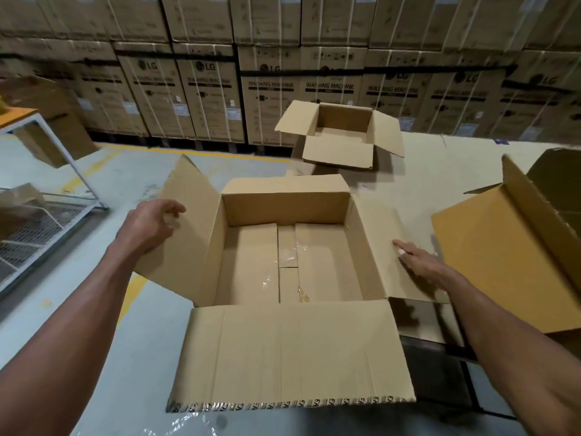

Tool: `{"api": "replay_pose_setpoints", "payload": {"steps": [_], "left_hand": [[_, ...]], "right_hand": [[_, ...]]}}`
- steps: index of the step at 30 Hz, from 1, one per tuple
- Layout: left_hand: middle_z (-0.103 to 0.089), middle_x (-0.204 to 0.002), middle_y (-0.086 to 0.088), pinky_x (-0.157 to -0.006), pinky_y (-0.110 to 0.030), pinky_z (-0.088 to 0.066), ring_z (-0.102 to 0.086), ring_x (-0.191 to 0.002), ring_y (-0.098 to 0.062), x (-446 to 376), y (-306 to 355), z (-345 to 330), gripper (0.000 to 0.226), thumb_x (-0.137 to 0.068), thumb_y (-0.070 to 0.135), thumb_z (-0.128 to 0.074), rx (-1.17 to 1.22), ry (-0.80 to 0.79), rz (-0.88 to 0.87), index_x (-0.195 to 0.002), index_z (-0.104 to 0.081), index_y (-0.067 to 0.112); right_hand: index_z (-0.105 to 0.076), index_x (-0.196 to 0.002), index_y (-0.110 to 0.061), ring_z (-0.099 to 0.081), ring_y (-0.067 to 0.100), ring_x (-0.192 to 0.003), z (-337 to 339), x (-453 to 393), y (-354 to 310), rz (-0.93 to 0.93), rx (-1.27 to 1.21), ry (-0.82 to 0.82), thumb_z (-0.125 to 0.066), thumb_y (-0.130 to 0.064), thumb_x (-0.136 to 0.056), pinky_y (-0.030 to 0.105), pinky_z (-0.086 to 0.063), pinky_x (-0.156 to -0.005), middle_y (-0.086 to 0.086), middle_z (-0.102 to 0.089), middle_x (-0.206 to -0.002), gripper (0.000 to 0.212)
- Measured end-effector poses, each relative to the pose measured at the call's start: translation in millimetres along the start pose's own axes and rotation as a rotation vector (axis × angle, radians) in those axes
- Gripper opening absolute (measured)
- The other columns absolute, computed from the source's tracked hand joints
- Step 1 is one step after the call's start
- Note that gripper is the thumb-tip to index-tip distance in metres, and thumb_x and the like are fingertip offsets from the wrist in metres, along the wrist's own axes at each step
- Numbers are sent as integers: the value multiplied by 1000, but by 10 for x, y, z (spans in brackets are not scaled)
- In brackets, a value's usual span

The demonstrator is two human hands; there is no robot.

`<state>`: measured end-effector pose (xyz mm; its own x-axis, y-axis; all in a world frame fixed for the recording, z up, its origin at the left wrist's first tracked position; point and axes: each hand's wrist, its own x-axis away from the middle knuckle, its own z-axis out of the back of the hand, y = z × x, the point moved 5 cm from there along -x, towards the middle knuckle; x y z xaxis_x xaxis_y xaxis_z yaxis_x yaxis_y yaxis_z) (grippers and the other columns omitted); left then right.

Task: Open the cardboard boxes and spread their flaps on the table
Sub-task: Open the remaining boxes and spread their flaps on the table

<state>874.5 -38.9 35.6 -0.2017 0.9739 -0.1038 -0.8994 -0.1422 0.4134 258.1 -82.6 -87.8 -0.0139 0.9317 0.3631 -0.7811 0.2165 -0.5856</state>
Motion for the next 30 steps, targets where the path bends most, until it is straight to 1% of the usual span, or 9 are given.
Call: {"api": "replay_pose_setpoints", "payload": {"steps": [2,4,7,10,15,16,19,25,30], "left_hand": [[-72,-114,4,-89,-46,-55,-65,-101,-28,-12,41,0,58,-71,2,-73,-16,6,-16,-115,-69,39],[-72,-116,4,-88,-44,-54,-64,-101,-28,-8,76,-2,56,-72,3,-73,-24,5,-4,-116,-69,38],[-72,-116,5,-86,-40,-53,-64,-101,-26,13,69,-4,53,-74,5,-74,-32,3,1,-115,-70,38],[-73,-116,4,-89,-41,-56,-66,-103,-24,25,121,-26,50,-77,3,-69,-33,-5,-27,-114,-72,37],[-71,-114,-6,-88,-40,-56,-65,-102,-27,-47,369,-3,51,-81,-6,-52,-42,-45,-71,-115,-74,25],[-70,-113,-8,-87,-41,-56,-65,-99,-28,-64,411,23,51,-82,-6,-51,-47,-43,-73,-115,-74,24],[-69,-112,-10,-88,-42,-56,-64,-99,-30,-121,492,75,52,-82,-6,-50,-44,-39,-81,-116,-74,23],[-68,-112,-10,-85,-40,-56,-63,-99,-30,-64,536,72,52,-81,-3,-48,-68,-77,-96,-116,-74,26],[-68,-102,-7,-73,-39,-57,-64,-83,-24,71,579,19,41,-87,6,-52,-104,-84,-111,-110,-74,32]], "right_hand": [[-27,-157,-40,-8,23,-155,-1,-57,85,4,15,3,-30,-36,-109,51,5,-123,-5,-14,-166,48],[-29,-157,-38,-16,22,-154,38,-79,134,5,-68,13,-37,-33,-108,48,-9,-124,0,-19,-167,50],[-40,-154,-32,-48,20,-131,164,34,85,29,-161,80,-50,-22,-99,38,-33,-111,-4,-52,-142,57],[-51,-147,-31,-40,20,-140,397,197,-68,92,-171,163,-51,1,-96,31,-31,-110,-7,-49,-144,61],[-63,-136,-27,-52,12,-130,787,331,-399,262,-206,177,-56,6,-95,32,-37,-111,-7,-61,-136,53],[-65,-134,-24,-57,12,-124,812,368,-481,278,-239,151,-56,6,-96,32,-43,-107,-3,-65,-132,50],[-67,-131,-19,-62,6,-113,829,455,-747,313,-207,137,-58,6,-95,11,-52,-80,-2,-70,-124,45],[-65,-134,-28,-59,13,-119,744,430,-1096,245,34,72,-71,-5,-89,26,-43,-95,-2,-68,-127,51],[-65,-133,-25,-59,14,-113,588,483,-1339,190,125,108,-63,12,-81,25,-45,-93,2,-68,-123,64]]}}
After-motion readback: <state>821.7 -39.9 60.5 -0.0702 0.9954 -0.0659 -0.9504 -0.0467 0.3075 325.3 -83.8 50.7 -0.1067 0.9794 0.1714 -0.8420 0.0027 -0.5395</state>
